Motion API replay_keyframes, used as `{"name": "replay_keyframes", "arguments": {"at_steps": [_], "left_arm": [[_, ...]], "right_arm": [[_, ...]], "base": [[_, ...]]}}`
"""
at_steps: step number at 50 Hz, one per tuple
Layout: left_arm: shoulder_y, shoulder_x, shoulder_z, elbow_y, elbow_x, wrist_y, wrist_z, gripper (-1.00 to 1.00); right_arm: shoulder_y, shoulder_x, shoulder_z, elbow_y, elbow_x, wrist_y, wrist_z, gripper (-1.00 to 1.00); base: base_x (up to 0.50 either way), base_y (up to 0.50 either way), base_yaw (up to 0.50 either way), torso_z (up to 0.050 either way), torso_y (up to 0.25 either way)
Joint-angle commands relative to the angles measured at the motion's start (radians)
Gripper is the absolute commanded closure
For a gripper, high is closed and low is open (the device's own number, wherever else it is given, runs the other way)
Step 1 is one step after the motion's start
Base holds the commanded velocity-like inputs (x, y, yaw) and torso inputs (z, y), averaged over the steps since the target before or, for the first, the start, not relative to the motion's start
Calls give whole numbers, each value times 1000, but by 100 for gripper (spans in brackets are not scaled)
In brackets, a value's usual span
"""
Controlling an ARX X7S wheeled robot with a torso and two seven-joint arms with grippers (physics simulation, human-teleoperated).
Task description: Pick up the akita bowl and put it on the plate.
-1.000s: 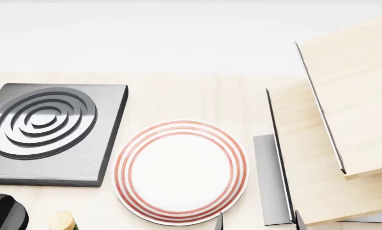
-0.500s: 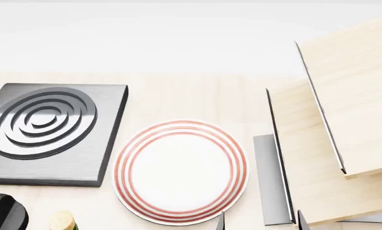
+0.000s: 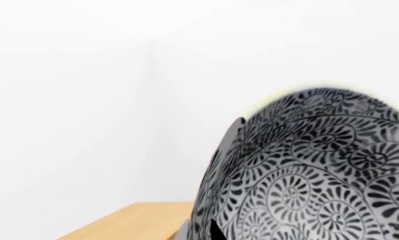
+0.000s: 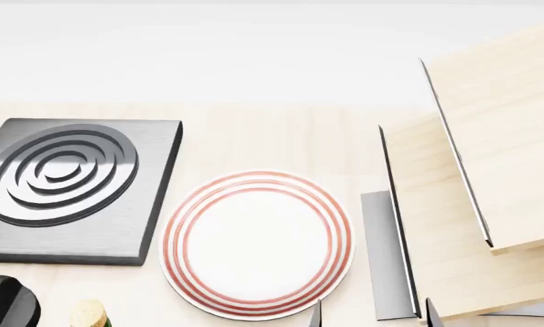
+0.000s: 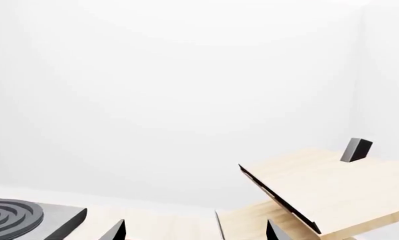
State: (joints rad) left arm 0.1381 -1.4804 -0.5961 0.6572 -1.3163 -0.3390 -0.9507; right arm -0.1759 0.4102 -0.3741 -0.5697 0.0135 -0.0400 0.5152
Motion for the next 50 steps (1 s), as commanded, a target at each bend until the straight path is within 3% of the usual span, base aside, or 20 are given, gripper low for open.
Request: {"name": "replay_keyframes", "arguments": {"at_steps": [1,4,5,7,29,50], "left_arm": [[-567,510,385,142,487,-438,512,100],[-1017,960,390,100,937,-888,962,100],[-1167,1045,381,73,1087,-1038,1047,100],[-1240,1059,394,53,1317,-1044,1035,100],[-1372,1172,531,-41,1319,-1029,966,100],[-1458,1185,606,-123,1333,-998,930,100]], "right_arm": [[0,4,-3,1,0,-2,1,-100],[-1,6,0,-3,4,-2,3,-100],[1,4,-2,4,3,-6,2,-100],[3,3,-5,5,3,-2,2,-100],[4,9,-9,5,7,-5,5,-100],[2,15,-10,2,9,-8,10,-100]], "base": [[0,0,0,0,0],[0,0,0,0,0],[0,0,0,0,0],[0,0,0,0,0],[0,0,0,0,0],[0,0,0,0,0]]}}
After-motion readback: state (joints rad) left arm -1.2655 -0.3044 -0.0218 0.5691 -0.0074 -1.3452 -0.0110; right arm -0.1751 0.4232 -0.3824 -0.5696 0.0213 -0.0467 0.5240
